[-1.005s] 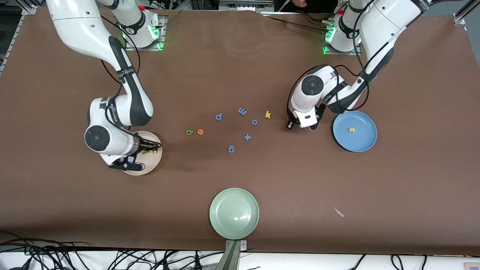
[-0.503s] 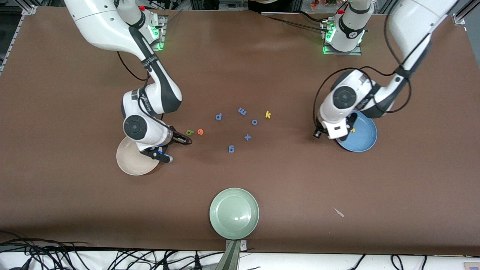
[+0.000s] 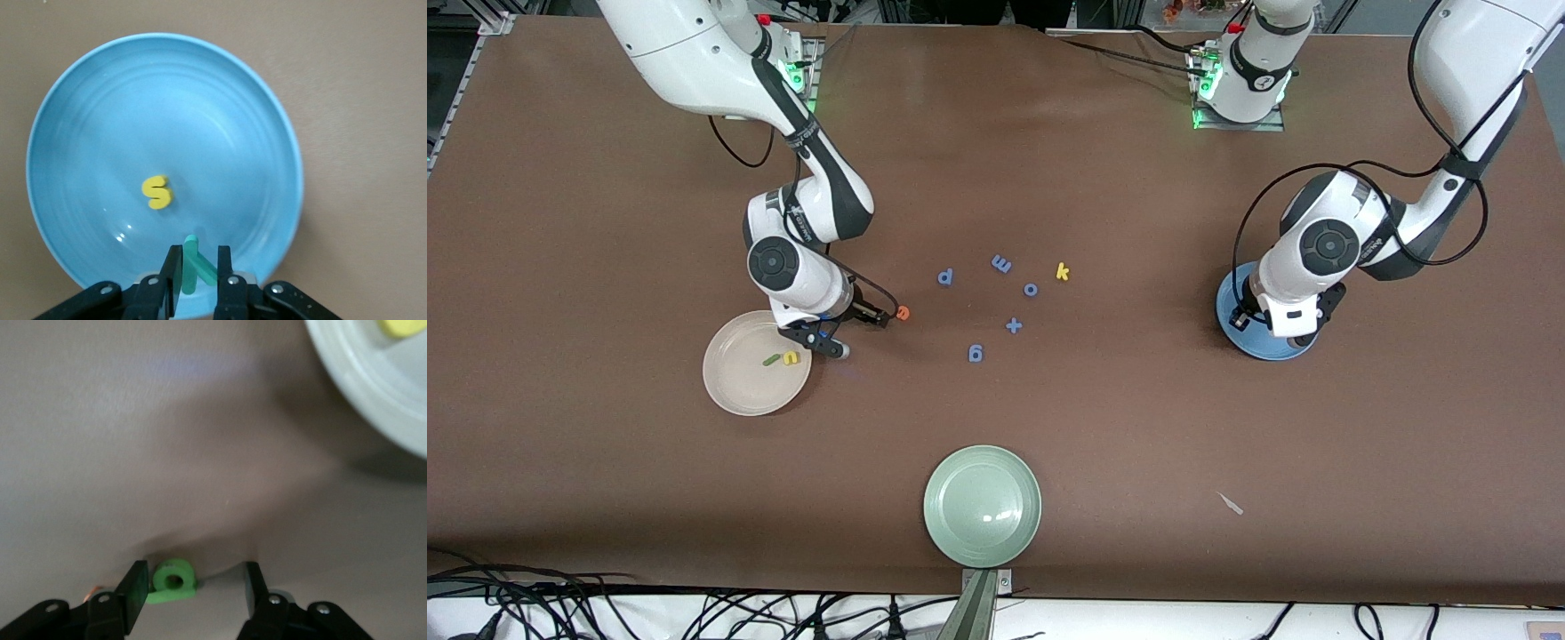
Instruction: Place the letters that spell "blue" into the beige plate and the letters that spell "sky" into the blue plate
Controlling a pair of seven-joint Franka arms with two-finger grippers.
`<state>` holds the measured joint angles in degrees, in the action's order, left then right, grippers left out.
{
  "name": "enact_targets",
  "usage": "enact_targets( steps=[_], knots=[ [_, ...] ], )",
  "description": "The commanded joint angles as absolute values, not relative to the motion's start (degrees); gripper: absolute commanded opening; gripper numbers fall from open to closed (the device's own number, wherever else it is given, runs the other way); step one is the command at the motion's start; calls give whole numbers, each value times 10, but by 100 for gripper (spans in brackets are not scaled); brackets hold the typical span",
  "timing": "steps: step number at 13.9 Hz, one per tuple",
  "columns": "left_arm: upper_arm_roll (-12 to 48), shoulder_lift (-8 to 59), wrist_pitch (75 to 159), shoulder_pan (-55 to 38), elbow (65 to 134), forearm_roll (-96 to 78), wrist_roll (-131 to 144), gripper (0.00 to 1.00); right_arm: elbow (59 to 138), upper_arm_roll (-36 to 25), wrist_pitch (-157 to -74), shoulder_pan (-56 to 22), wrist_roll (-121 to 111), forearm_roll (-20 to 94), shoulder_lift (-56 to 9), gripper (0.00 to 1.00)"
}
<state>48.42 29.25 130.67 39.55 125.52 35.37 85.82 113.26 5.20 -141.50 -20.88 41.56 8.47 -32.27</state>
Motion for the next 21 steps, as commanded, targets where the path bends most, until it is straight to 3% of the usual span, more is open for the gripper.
enact_targets(
  steps=[1, 2, 3, 4, 9, 11, 13, 17, 21],
  knots=[
    [498, 286, 1316, 417, 1272, 375, 844, 38, 1156, 54, -1427, -226, 437, 91, -301, 67],
    [498, 286, 1316, 417, 1272, 375, 822, 55, 1157, 54, -1431, -227, 437, 91, -302, 65],
    [501, 286, 1314, 417, 1271, 374, 807, 64, 1159, 54, -1436, -227, 437, 90, -303, 63],
    [506, 286, 1310, 417, 1266, 367, 808, 66, 1163, 54, -1442, -227, 437, 88, -303, 60],
    [584, 285, 1305, 391, 1267, 330, 873, 68, 1165, 51, -1445, -227, 433, 69, -303, 63],
    [598, 290, 1312, 341, 1264, 331, 899, 67, 1164, 51, -1445, -227, 434, 62, -304, 60],
    [594, 301, 1325, 279, 1243, 332, 929, 62, 1165, 51, -1446, -227, 434, 61, -305, 46],
    [576, 331, 1375, 209, 1241, 384, 931, 61, 1163, 50, -1445, -226, 431, 61, -305, 7],
    [568, 404, 1394, 186, 1223, 489, 922, 60, 1137, 20, -1397, -224, 380, 61, -292, 5]
  ],
)
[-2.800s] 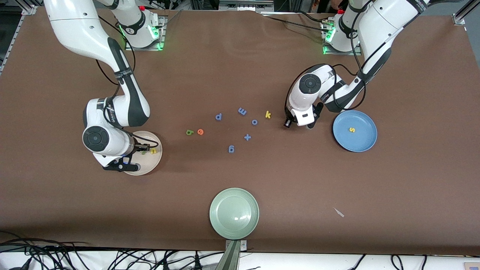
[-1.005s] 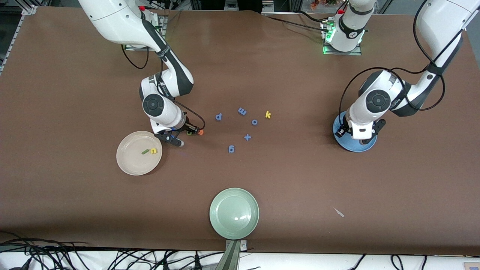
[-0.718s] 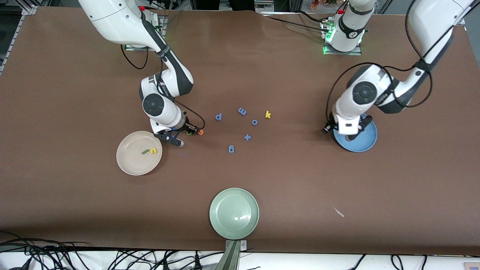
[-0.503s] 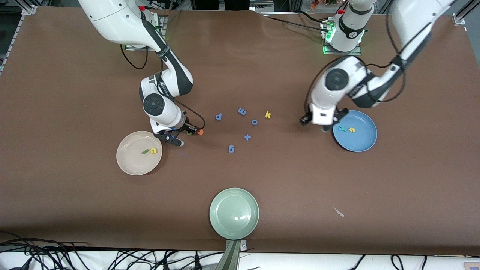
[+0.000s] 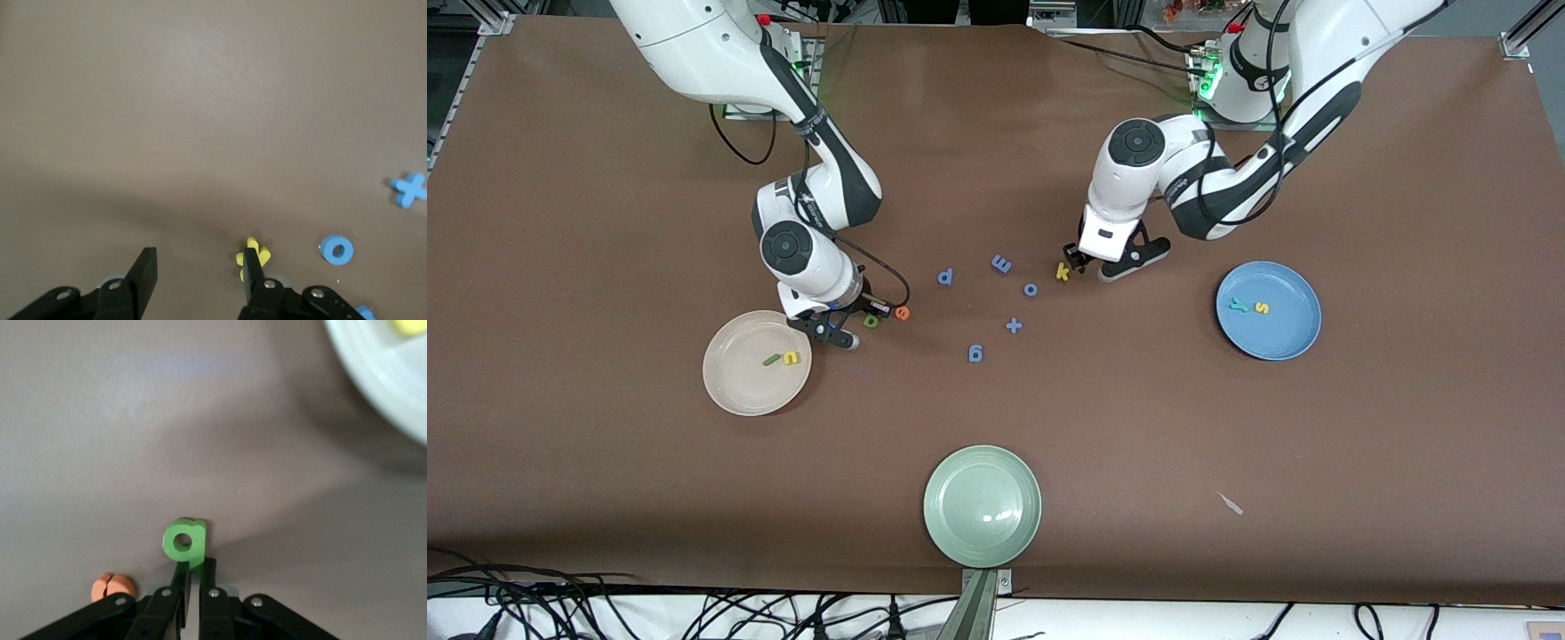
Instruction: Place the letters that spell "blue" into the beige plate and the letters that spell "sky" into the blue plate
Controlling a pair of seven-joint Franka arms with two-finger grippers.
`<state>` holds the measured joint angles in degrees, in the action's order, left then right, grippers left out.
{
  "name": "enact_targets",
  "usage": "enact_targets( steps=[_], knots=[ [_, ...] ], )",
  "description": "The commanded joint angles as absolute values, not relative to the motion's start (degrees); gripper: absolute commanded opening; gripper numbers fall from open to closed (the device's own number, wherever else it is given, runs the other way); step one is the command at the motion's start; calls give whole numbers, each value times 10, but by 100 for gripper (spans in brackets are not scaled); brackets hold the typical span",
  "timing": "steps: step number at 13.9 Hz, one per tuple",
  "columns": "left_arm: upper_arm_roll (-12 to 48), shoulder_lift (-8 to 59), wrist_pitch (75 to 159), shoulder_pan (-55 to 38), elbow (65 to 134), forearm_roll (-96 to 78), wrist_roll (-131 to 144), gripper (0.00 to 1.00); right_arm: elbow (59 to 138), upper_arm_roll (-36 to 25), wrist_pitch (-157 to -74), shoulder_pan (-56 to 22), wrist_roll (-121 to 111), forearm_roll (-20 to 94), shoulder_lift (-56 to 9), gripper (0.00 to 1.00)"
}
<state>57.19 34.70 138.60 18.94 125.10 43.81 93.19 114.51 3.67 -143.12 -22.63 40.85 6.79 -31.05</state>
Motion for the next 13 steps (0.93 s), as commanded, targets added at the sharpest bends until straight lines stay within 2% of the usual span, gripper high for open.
enact_targets(
  steps=[1, 4, 7, 9, 10, 11, 12, 13],
  knots=[
    [568, 415, 1394, 184, 1218, 516, 919, 60, 1119, 13, -1366, -226, 368, 62, -291, 5],
    [568, 417, 1393, 175, 1218, 537, 845, 61, 1085, -3, -1314, -224, 342, 61, -288, 2],
    [559, 417, 1393, 150, 1214, 539, 758, 62, 1036, -53, -1231, -222, 246, 61, -287, 2],
    [553, 418, 1393, 147, 1213, 539, 713, 62, 1037, -75, -1226, -218, 196, 62, -291, 3],
    [548, 418, 1393, 147, 1213, 538, 689, 62, 1040, -81, -1227, -217, 184, 62, -293, 6],
    [544, 418, 1393, 147, 1212, 534, 671, 61, 1041, -81, -1227, -216, 181, 62, -294, 21],
    [538, 418, 1393, 147, 1212, 534, 657, 61, 1041, -81, -1227, -212, 178, 62, -294, 42],
    [537, 420, 1393, 147, 1212, 534, 646, 60, 1041, -81, -1227, -212, 178, 62, -294, 55]
  ],
)
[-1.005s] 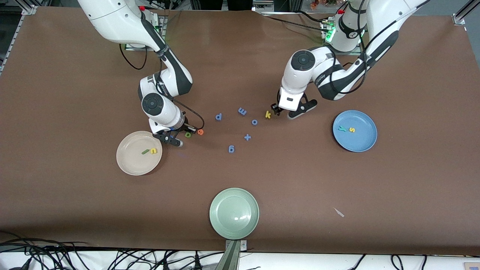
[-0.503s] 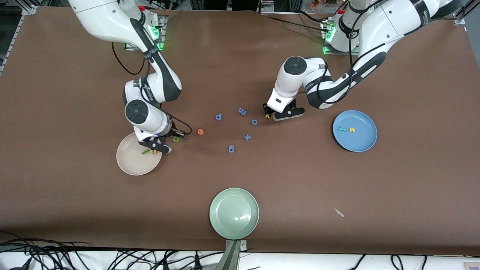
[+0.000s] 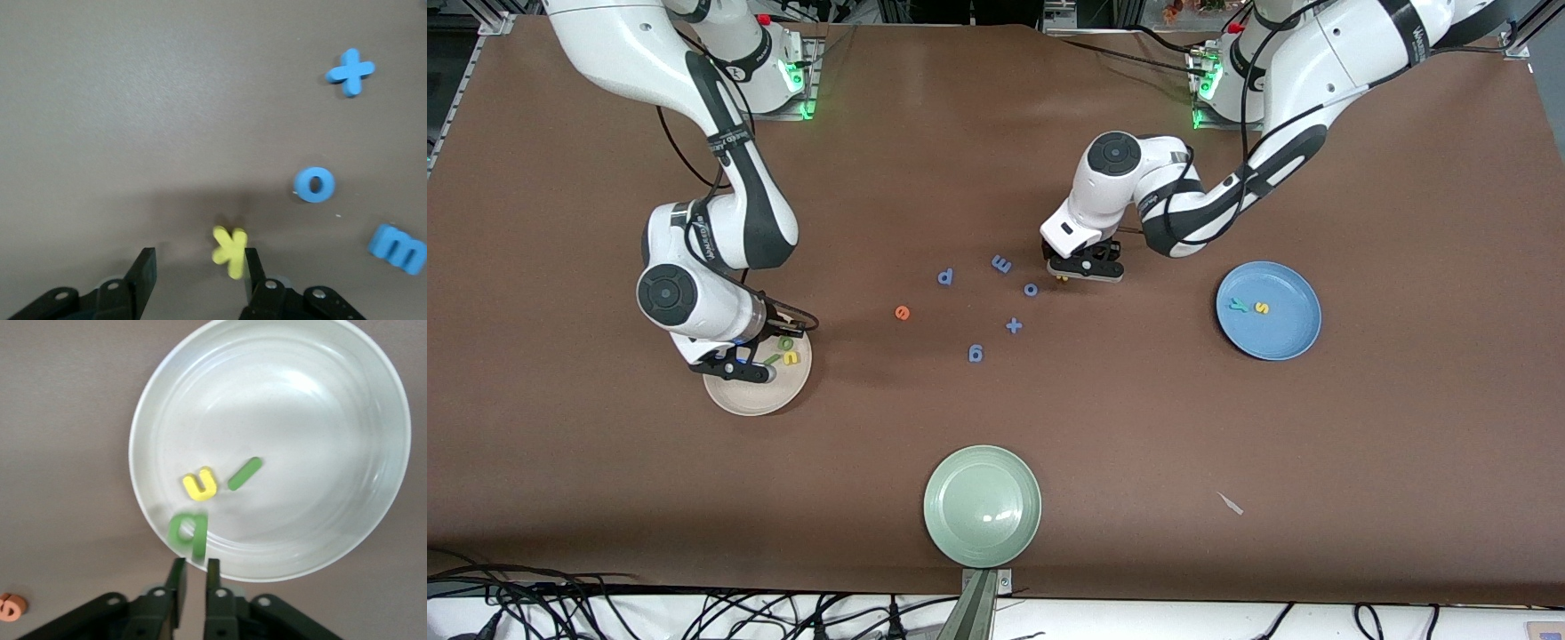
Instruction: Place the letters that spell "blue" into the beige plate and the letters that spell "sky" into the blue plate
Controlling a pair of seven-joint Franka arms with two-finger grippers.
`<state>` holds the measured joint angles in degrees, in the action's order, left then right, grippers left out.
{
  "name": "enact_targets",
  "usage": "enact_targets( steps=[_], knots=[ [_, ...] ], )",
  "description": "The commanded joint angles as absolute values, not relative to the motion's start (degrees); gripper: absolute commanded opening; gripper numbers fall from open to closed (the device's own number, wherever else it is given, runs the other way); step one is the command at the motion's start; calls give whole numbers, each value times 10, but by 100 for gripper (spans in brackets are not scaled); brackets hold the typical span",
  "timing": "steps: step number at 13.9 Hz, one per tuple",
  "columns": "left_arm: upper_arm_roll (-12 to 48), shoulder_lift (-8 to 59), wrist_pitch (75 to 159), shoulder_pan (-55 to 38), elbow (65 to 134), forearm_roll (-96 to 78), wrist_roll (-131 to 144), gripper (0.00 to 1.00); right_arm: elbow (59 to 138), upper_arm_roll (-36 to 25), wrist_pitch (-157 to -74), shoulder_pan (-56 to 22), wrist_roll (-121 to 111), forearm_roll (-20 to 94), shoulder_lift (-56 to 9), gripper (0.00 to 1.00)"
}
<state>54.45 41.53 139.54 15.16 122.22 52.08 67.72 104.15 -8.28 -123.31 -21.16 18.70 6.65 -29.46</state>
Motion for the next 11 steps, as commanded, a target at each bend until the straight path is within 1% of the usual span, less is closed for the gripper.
enact_targets(
  steps=[1, 4, 7, 11],
  knots=[
    [537, 424, 1393, 148, 1211, 533, 643, 58, 1040, -81, -1226, -212, 179, 62, -294, 56],
    [537, 428, 1393, 136, 1199, 529, 644, 57, 1036, -75, -1227, -222, 208, 72, -294, 56],
    [535, 431, 1393, 125, 1197, 529, 650, 57, 1014, -57, -1240, -263, 323, 73, -313, 56],
    [520, 432, 1393, 107, 1194, 528, 652, 57, 1009, -53, -1295, -325, 444, 73, -337, 56]
  ],
)
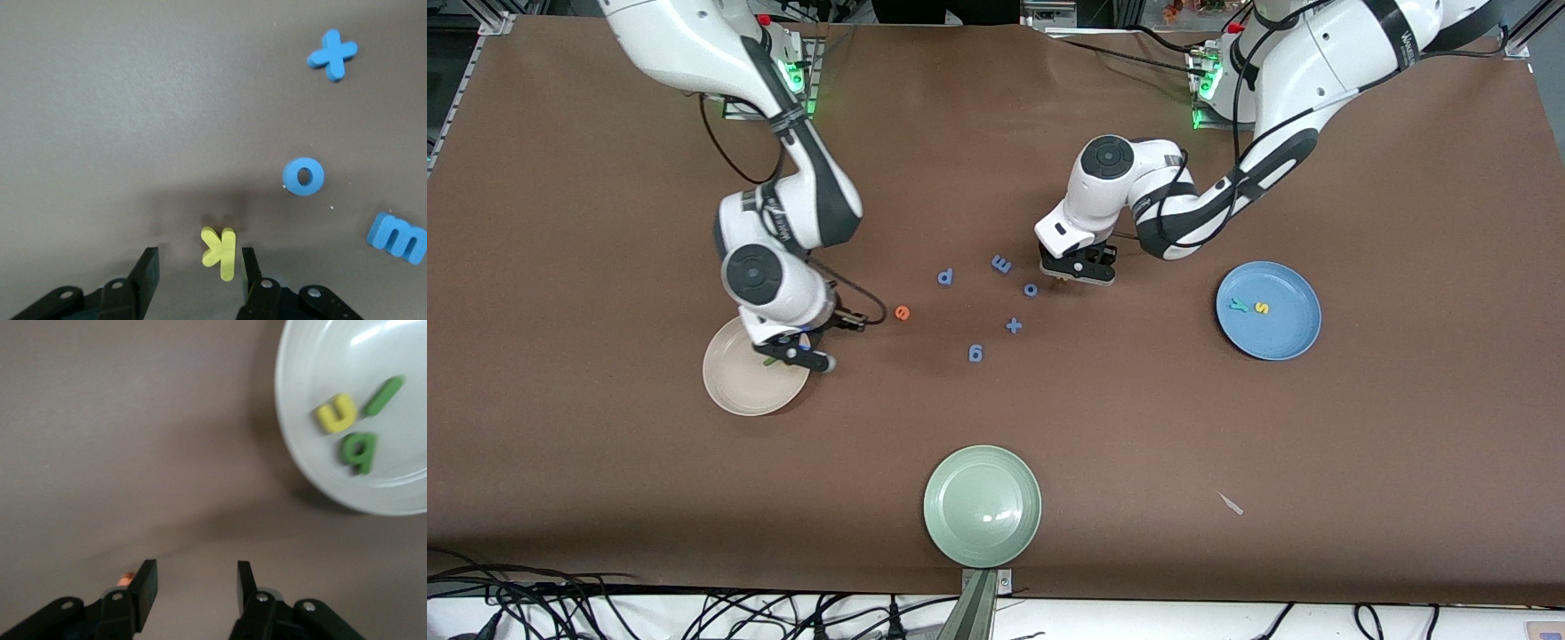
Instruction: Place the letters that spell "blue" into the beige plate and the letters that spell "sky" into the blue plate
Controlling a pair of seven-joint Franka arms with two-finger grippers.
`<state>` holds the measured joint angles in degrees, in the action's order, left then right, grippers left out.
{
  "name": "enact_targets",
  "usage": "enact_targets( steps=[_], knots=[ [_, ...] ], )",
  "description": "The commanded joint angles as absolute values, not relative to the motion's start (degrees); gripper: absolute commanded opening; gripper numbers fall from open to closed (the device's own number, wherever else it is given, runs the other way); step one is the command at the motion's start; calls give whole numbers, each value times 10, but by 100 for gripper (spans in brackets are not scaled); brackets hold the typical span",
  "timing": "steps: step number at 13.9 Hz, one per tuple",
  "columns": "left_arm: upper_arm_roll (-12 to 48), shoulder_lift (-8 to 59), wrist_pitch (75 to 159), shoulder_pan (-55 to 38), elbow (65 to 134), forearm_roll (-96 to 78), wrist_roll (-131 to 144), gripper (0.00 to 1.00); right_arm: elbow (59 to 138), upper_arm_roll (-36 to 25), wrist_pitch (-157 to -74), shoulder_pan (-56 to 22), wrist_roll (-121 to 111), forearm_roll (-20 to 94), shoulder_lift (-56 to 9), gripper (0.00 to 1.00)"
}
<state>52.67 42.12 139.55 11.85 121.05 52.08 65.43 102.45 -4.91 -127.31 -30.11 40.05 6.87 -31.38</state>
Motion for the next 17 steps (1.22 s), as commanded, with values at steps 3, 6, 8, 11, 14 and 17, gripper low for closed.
enact_targets(
  steps=[3, 6, 8, 11, 14, 17],
  knots=[
    [515, 437, 1393, 103, 1191, 529, 651, 57, 1009, -52, -1331, -351, 491, 73, -364, 56],
    [505, 439, 1393, 91, 1182, 529, 651, 53, 1016, -53, -1357, -378, 529, 73, -379, 56],
    [501, 440, 1393, 91, 1182, 529, 649, 49, 1019, -53, -1358, -379, 529, 73, -383, 56],
    [501, 440, 1393, 91, 1182, 529, 651, 37, 1032, -53, -1361, -381, 529, 71, -384, 56],
    [502, 439, 1393, 92, 1182, 528, 658, 18, 1034, -54, -1357, -381, 520, 69, -379, 40],
    [504, 432, 1389, 108, 1182, 522, 687, 5, 1034, -59, -1353, -380, 510, 69, -374, 9]
  ],
)
